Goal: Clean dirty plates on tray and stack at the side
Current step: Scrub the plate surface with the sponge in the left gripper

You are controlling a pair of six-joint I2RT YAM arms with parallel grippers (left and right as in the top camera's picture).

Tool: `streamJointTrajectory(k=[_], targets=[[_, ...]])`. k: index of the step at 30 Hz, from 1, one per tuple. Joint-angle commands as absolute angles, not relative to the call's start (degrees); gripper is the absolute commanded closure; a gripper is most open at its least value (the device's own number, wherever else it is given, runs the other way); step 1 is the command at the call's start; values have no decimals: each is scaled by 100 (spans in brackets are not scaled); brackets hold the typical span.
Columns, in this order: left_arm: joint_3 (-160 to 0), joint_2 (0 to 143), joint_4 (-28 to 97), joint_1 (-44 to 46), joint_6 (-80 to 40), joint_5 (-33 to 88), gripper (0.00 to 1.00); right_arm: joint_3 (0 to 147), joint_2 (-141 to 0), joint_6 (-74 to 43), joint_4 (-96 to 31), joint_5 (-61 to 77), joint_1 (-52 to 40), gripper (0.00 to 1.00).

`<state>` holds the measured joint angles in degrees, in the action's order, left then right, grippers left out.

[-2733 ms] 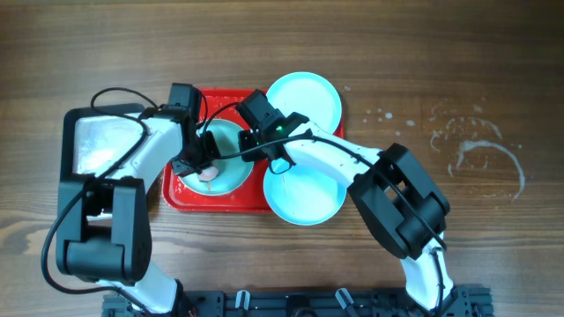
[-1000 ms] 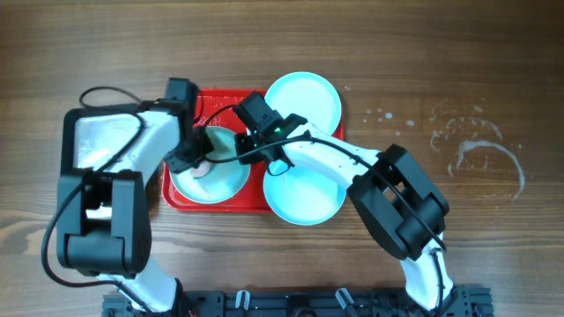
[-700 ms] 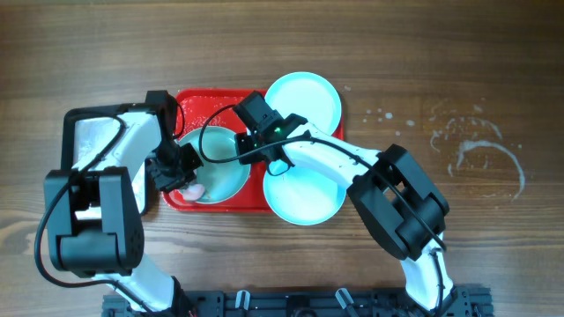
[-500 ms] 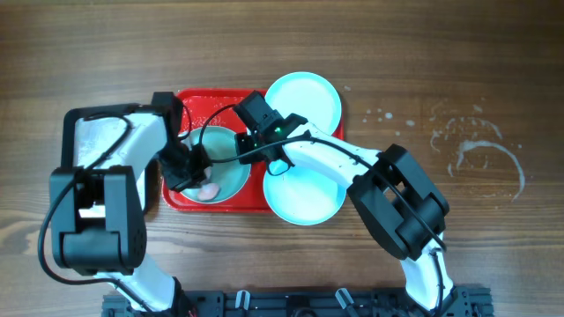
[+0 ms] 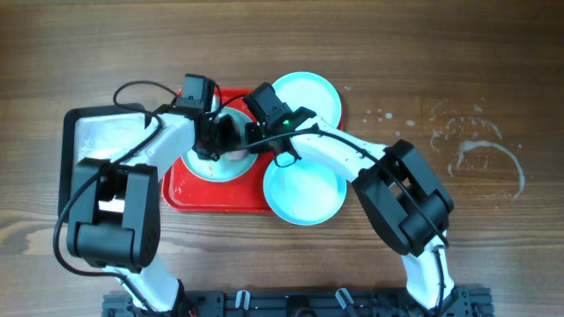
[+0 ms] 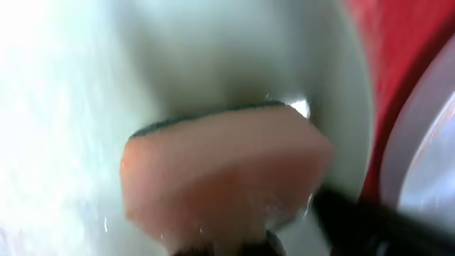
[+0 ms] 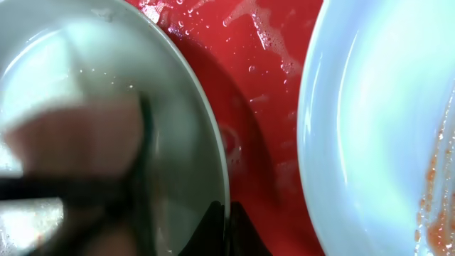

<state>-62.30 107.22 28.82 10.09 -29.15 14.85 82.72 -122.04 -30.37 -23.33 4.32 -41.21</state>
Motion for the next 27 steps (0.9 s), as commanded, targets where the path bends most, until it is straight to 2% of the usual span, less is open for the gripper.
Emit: streamJointTrajectory(k=[1, 6, 10, 16, 20, 21, 23, 26, 27], targets=[[-6141, 11133, 2609, 963, -3398, -207, 96, 8313, -12280, -3006, -2362, 751, -4311, 96], [-6272, 11015, 2917, 950, -3389, -613, 96, 8313, -12339, -3052, -2355, 751, -4309, 96], [-6694, 10669, 3868, 937, -3323, -607, 96, 8313, -12457, -3170, -2338, 821, -4309, 96], [-6838, 10547, 5306, 810, -2449, -565, 96, 8313, -12532, -3177, -2338, 1037, -4309, 96], [-6836, 10554, 5540, 589, -2252, -493, 96, 8313, -12532, -3212, -2338, 1083, -4311, 96], [-6836, 10554, 5511, 550, -2224, -416, 96, 8313, -12532, -3212, -2335, 1162, -4311, 94], [-6831, 10556, 5437, 545, -2222, -287, 96, 8311, -12532, -3210, -2355, 1258, -4313, 86], [-6825, 10565, 5277, 589, -2224, -36, 96, 8281, -12543, -3212, -2359, 1302, -4333, 67], [-6825, 10567, 5260, 596, -2224, 1, 96, 8281, -12558, -3214, -2359, 1321, -4333, 67]])
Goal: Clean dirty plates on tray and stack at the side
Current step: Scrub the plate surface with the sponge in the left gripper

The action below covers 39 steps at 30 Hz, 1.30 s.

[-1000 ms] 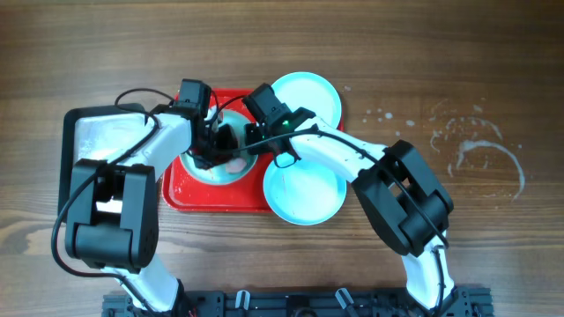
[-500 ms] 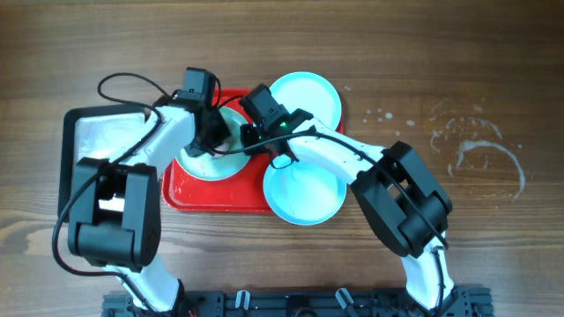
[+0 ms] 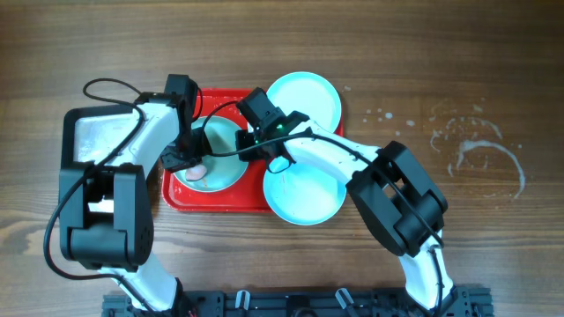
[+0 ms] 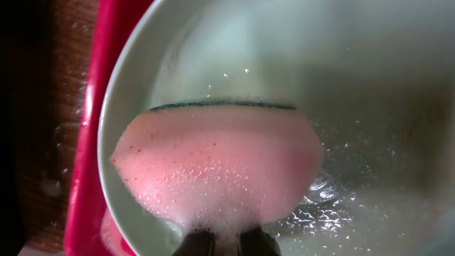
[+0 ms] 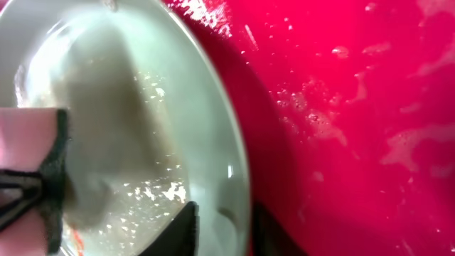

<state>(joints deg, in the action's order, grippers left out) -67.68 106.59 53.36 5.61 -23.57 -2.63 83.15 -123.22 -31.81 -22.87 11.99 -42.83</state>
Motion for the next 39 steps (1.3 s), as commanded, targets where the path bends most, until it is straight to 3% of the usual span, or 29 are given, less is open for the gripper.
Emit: streamJointTrajectory(k=[1, 3, 8, 12, 19, 22, 26, 29, 39], targets=[[-6825, 10571, 5256, 602, -2224, -1, 96, 8281, -12582, -3223, -2353, 1343, -4333, 72], [-6825, 10575, 5249, 607, -2226, 1, 96, 8281, -12626, -3321, -2357, 1363, -4331, 96], [-6593, 10575, 5253, 716, -2318, 172, 96, 8281, -12628, -3435, -2333, 1358, -4268, 96], [-6309, 10575, 5109, 976, -2456, 1363, 96, 8281, -12628, -3468, -2329, 1424, -4178, 96], [-6309, 10575, 3562, 1188, -2130, 2495, 96, 8281, -12628, -3459, -2362, 1472, -4171, 96], [-6309, 10575, 2954, 1188, -2147, 1673, 96, 8281, -12628, -3452, -2362, 1472, -4171, 96], [-6309, 10575, 2764, 1188, -2449, -296, 96, 8281, -12628, -3450, -2362, 1472, -4171, 96], [-6309, 10575, 2980, 1188, -2716, -1057, 96, 8281, -12628, -3450, -2353, 1470, -4171, 96], [-6311, 10575, 5645, 1135, -3083, -327, 96, 8281, -12628, -3452, -2324, 1472, -4169, 96]])
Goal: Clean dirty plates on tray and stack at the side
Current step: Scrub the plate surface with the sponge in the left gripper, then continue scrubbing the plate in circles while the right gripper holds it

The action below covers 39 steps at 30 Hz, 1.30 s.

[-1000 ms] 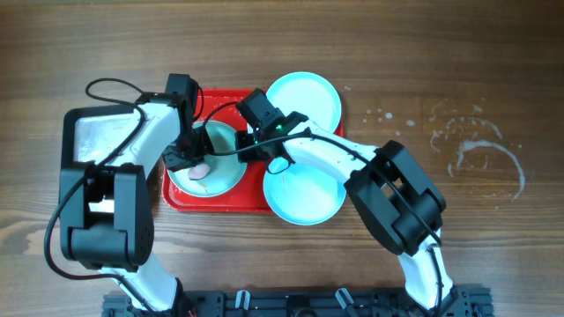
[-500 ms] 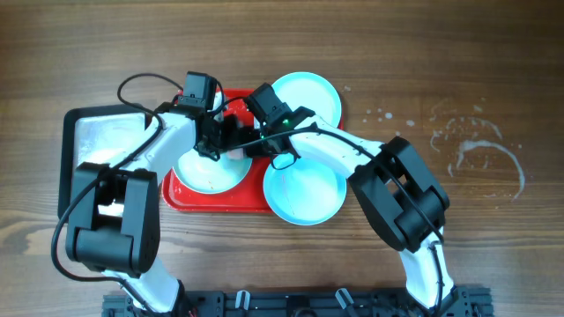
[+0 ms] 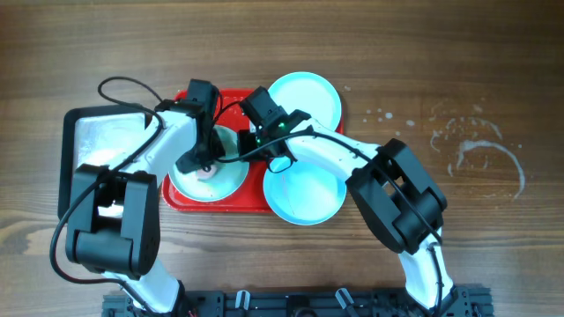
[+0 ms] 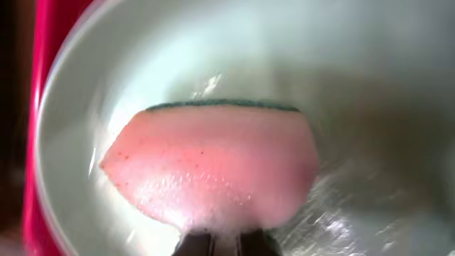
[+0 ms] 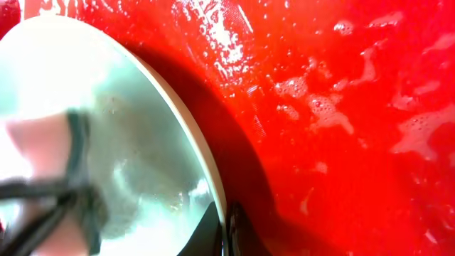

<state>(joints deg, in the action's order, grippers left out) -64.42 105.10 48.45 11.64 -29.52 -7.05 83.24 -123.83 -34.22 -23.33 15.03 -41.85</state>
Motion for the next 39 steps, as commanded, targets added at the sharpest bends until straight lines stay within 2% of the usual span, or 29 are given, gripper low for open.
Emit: streamJointTrajectory(k=[1, 5, 7, 10, 14, 19, 23, 25, 31, 39], targets=[[-6311, 10575, 5931, 1122, -3004, -47, 96, 8281, -12628, -3454, -2318, 1494, -4169, 96], [-6311, 10575, 6213, 1114, -2412, 1372, 96, 8281, -12628, -3461, -2294, 1514, -4165, 96], [-6311, 10575, 5867, 1114, -2270, 1962, 96, 8281, -12628, -3463, -2292, 1514, -4158, 96], [-6309, 10575, 5019, 1135, -2314, 2152, 96, 8281, -12628, -3454, -2309, 1533, -4158, 96], [-6309, 10575, 3846, 1203, -2480, 1817, 96, 8281, -12628, -3454, -2303, 1531, -4158, 96], [-6309, 10575, 3339, 1205, -2794, 257, 96, 8281, -12628, -3441, -2296, 1527, -4158, 96], [-6311, 10575, 3889, 1122, -3105, -1114, 96, 8281, -12628, -3446, -2231, 1509, -4158, 96], [-6311, 10575, 4088, 1022, -3203, -1271, 96, 8281, -12628, -3448, -2202, 1511, -4158, 96], [-6329, 10575, 5310, 596, -3201, -464, 96, 8281, -12628, -3450, -2196, 1514, -4152, 96], [-6329, 10575, 6698, 325, -2956, -242, 96, 8281, -12628, -3452, -2189, 1684, -4029, 96]])
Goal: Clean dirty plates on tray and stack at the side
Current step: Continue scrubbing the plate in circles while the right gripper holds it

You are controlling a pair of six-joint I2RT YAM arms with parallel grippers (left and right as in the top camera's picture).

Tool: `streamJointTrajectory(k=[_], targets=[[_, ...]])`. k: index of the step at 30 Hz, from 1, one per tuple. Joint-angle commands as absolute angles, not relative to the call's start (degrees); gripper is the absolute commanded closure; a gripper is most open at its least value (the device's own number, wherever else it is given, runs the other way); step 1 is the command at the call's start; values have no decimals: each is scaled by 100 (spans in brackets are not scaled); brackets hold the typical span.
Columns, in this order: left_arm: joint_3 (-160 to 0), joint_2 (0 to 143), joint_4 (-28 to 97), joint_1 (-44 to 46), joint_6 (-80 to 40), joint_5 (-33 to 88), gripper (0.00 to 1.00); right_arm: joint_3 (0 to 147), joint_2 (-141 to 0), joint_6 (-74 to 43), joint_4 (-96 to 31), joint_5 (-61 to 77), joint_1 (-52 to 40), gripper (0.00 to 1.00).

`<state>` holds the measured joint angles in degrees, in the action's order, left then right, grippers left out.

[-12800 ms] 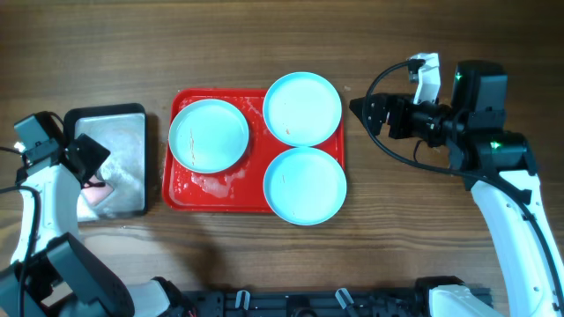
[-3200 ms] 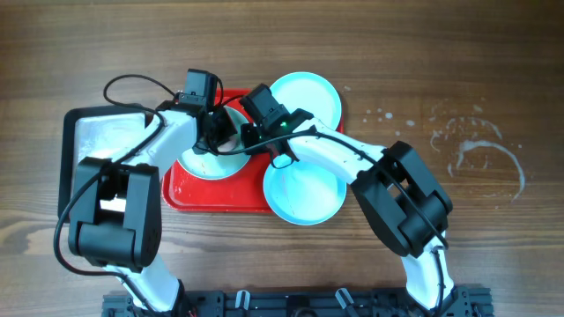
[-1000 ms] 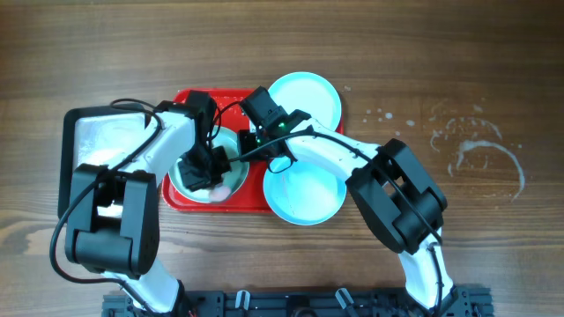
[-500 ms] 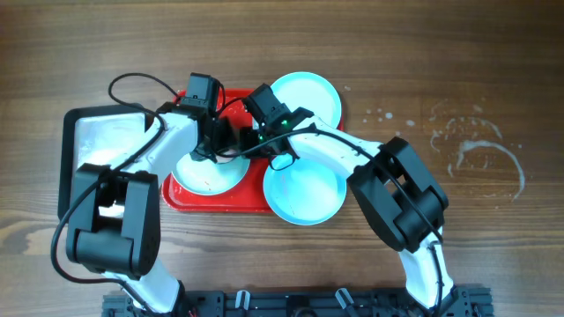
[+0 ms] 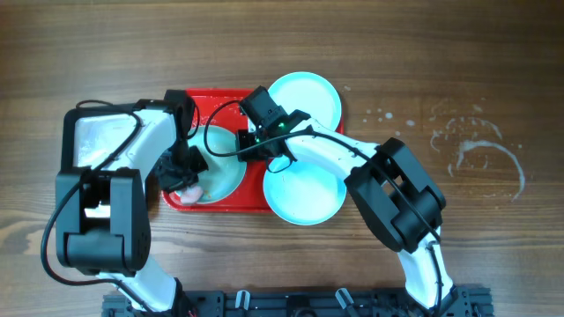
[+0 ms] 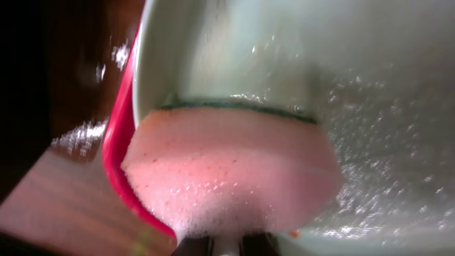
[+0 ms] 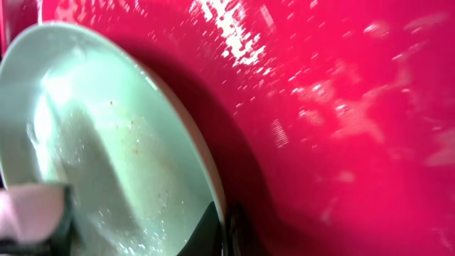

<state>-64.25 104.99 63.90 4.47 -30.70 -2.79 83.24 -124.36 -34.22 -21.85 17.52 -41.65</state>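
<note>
A pale green plate [image 5: 218, 163] lies wet on the red tray [image 5: 256, 198], seen close as the plate [image 7: 106, 163] and the plate [image 6: 341, 85]. My right gripper [image 7: 222, 231] is shut on the plate's right rim. My left gripper [image 6: 229, 245] is shut on a soapy pink sponge [image 6: 227, 178] with a dark green backing, pressed at the plate's lower left rim; overhead the sponge [image 5: 188, 187] shows at the tray's left edge. Two light blue plates lie to the right: one [image 5: 306, 99] at the tray's back corner, one [image 5: 304, 194] at its front corner.
A black-framed tray with foamy water [image 5: 92, 141] sits left of the red tray. White soap smears [image 5: 480, 145] mark the wooden table [image 5: 458, 238] at the right. The red tray's floor [image 7: 341, 107] is wet.
My left gripper has moved the sponge from the plate's middle to its lower left rim, by the tray's left edge. The right gripper still grips the plate's right rim.
The sponge was first pressed on the plate near its right part, then at the left part, then at the middle, and now at the lower left rim. All the while my right gripper stayed at the plate's right rim on the tray.
</note>
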Motion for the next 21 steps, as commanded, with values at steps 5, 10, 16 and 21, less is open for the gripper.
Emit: streamJointTrajectory(k=[5, 10, 16, 21], targets=[[-6324, 10575, 5894, 462, -2447, 965, 96, 8281, -12628, -3450, -2209, 1686, -4027, 96], [-6278, 10606, 4257, 1007, -2274, 1968, 96, 8281, -12628, -3454, -2209, 1704, -4027, 96], [-6278, 10674, 3573, 1787, -2270, 2049, 96, 8281, -12628, -3450, -2231, 1702, -4025, 96], [-6278, 10674, 4491, 1833, -2270, 1907, 96, 8281, -12628, -3450, -2213, 1706, -4025, 96]])
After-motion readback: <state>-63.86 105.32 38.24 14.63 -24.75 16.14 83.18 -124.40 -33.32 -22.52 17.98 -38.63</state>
